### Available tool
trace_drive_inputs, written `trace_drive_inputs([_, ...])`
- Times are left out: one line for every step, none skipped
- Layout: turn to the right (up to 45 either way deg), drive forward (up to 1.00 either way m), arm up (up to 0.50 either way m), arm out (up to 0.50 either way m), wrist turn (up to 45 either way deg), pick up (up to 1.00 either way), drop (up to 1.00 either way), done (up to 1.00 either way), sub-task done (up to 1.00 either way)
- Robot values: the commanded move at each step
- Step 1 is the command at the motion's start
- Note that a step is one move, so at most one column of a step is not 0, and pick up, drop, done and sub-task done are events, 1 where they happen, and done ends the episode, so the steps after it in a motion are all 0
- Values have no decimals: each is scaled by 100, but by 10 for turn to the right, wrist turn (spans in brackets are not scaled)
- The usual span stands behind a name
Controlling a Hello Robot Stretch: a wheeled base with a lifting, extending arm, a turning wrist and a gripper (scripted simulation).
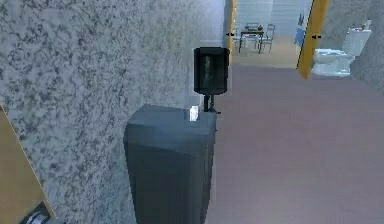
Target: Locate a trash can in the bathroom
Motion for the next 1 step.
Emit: trace_drive_inputs([0, 0, 0, 0, 0, 0, 0, 100, 0])
